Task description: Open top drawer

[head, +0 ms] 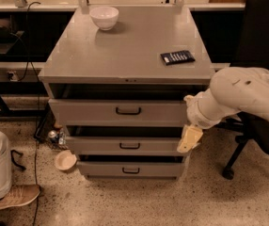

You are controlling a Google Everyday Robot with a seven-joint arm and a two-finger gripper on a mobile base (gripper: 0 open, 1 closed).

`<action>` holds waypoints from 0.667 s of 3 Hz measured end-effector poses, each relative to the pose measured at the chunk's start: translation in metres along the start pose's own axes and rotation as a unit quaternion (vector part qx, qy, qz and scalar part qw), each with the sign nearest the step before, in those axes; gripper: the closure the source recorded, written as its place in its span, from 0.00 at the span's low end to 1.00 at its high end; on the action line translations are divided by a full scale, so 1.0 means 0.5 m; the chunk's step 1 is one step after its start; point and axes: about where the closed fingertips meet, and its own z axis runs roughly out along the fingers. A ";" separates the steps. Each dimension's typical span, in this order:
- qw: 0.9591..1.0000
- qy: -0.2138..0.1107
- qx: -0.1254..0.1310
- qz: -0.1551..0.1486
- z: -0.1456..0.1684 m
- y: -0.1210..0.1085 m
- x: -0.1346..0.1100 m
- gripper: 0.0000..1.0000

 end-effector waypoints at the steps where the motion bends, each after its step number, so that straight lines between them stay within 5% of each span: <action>1: 1.000 0.005 0.012 -0.022 0.067 -0.055 0.005 0.00; 2: 0.999 0.006 0.012 -0.032 0.103 -0.086 0.002 0.00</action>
Offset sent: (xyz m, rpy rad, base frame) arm 0.0864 0.0024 -0.0460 -0.0495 -0.0458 0.0665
